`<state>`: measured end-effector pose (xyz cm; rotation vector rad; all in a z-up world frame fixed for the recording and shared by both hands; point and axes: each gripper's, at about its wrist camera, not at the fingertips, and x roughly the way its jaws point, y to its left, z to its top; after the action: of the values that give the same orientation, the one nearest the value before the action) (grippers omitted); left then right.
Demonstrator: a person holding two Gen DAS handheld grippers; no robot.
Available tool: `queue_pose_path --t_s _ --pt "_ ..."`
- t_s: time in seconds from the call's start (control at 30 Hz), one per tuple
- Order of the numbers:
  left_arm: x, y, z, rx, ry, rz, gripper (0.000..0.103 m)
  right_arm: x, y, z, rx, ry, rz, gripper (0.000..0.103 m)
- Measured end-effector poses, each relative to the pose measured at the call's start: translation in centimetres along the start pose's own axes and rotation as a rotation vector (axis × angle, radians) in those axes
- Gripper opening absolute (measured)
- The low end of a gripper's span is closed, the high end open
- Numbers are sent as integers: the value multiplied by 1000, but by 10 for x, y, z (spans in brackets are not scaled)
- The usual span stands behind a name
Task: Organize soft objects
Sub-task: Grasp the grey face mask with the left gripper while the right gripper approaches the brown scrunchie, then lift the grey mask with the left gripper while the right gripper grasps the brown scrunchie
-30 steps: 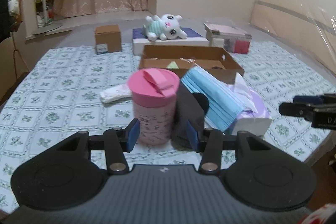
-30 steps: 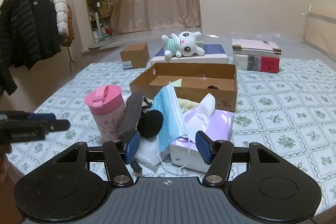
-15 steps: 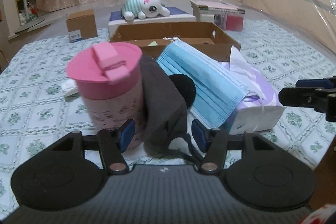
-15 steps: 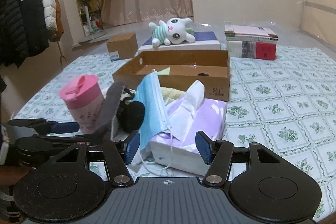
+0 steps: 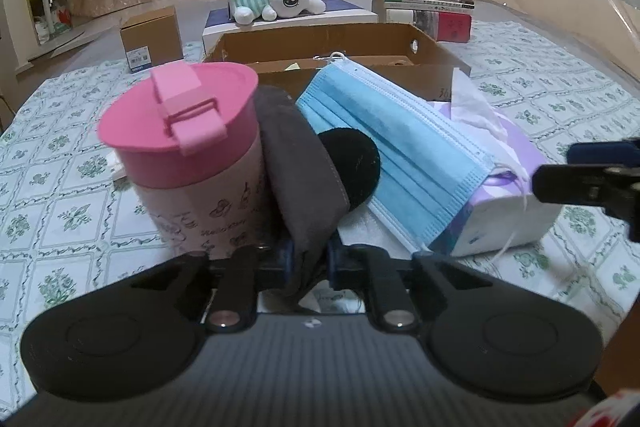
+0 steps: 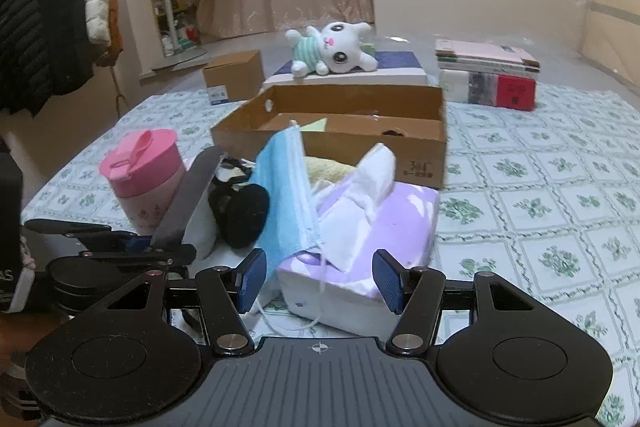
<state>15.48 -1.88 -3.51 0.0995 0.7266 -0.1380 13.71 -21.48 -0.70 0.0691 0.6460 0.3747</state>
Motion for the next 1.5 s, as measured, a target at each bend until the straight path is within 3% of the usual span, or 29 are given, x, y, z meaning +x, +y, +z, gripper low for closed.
queue_pose_path --t_s 0.4,0.67,0.93,1.1,1.27,1.5 --pt "-74 37 -28 -23 -15 -39 8 18 36 10 -197 7 64 59" --pt "-98 74 -50 -84 3 21 7 48 63 11 -383 42 75 59" --pt "-104 114 -57 -172 -26 88 7 81 88 8 -449 78 110 59" --pt "-105 134 -61 -225 -34 145 7 103 102 4 -427 117 143 59" --pt "-100 141 -68 -247 -20 134 7 128 115 -4 -410 137 147 58" --pt "-94 138 -70 -250 -16 103 7 152 119 -8 -407 176 147 24"
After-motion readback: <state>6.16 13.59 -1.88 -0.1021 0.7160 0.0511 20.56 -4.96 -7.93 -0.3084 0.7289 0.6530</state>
